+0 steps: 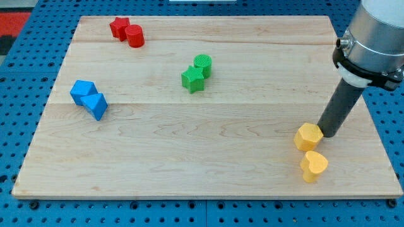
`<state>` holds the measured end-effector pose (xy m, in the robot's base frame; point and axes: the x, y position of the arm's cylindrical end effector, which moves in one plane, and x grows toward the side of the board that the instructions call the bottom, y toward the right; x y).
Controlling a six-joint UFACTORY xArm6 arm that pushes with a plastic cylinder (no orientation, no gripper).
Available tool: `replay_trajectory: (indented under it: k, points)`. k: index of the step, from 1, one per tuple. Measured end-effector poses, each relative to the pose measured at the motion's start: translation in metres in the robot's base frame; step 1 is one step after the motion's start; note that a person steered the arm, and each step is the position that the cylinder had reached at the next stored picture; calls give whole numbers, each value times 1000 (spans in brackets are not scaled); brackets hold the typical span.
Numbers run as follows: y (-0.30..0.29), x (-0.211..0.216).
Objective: Push the arm to the top center of the board
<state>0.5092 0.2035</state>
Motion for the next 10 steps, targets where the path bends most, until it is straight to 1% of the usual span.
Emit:
replay_trajectory:
  k: [1,2,4,5,6,7,8,9,10]
  points:
    - [2,-60]
    - [2,-92]
    - [2,-107]
    - [2,-107]
    - [-18,-139]
    - [-25,-197]
    - [-61,-228]
    - [-79,-255]
    - [-125,-284]
